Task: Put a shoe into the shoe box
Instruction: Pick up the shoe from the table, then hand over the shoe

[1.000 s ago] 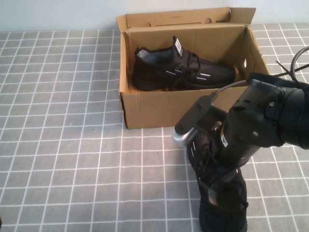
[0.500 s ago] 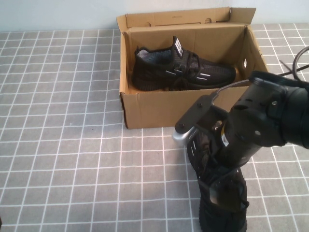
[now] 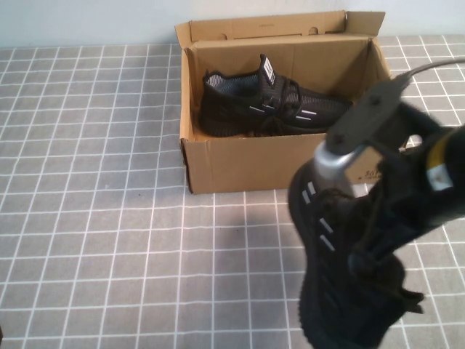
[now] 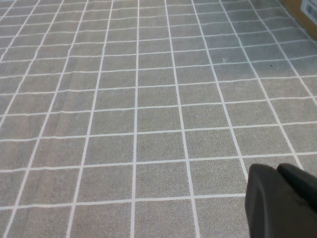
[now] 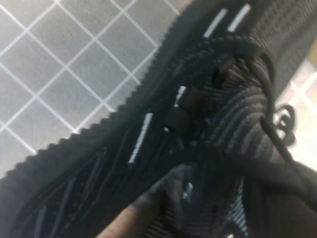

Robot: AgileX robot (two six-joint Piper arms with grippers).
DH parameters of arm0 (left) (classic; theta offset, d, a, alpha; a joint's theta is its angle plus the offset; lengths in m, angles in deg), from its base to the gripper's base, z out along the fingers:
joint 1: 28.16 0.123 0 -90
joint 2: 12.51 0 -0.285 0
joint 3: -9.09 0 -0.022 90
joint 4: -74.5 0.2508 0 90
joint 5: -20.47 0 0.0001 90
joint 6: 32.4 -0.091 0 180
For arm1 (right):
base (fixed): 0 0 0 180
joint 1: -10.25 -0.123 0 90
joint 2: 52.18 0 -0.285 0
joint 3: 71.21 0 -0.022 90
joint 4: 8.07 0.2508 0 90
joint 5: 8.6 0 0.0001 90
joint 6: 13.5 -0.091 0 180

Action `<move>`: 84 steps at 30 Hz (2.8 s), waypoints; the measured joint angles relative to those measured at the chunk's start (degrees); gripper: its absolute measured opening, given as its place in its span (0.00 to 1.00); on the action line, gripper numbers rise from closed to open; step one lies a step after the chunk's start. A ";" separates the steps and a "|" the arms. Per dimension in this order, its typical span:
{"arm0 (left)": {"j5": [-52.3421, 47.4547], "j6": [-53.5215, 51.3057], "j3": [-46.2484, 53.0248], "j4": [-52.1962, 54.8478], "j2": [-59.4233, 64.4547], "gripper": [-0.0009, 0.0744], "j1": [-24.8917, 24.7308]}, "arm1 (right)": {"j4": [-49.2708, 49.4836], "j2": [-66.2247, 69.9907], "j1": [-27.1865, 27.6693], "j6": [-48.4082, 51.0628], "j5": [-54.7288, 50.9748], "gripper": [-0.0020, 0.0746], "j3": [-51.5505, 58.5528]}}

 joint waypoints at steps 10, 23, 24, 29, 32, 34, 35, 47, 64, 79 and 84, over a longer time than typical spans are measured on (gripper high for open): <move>0.00 0.00 0.00 0.00 0.00 0.01 0.00 | -0.22 -8.61 0.00 3.81 -0.69 0.02 0.00; 0.00 0.13 0.00 0.23 0.00 0.01 -2.30 | 1.26 -8.84 0.00 7.10 3.12 0.02 0.00; 0.00 0.13 0.00 0.23 0.00 0.01 -2.77 | 1.49 -8.84 0.00 7.35 3.30 0.02 0.00; 0.00 0.13 0.00 0.23 0.00 0.01 -2.88 | 2.32 -8.84 0.00 8.00 3.90 0.02 0.00; 0.00 0.13 0.00 0.23 0.00 0.01 -2.88 | 3.05 -8.84 0.00 8.04 3.90 0.02 0.00; 0.00 0.13 0.00 0.76 0.00 0.01 -2.88 | 3.79 -8.84 0.00 8.39 3.90 0.02 0.00; 0.27 0.13 0.00 1.25 0.00 0.01 -2.88 | 4.35 -8.84 0.00 8.68 3.90 0.02 0.00; 25.66 8.64 0.00 -17.04 0.00 0.01 -2.88 | 6.73 -8.84 0.00 9.12 5.99 0.02 0.00; 20.15 17.82 -3.80 -18.03 5.04 0.01 -2.88 | 6.73 -8.84 0.00 6.49 9.76 0.02 0.00; -20.96 -17.05 -44.15 -29.10 43.25 0.01 -2.88 | 6.73 -8.84 0.00 6.37 10.41 0.02 0.00; -29.30 -33.89 -55.70 -39.47 54.38 0.01 -2.88 | 6.58 -8.84 0.00 6.37 10.31 0.02 0.00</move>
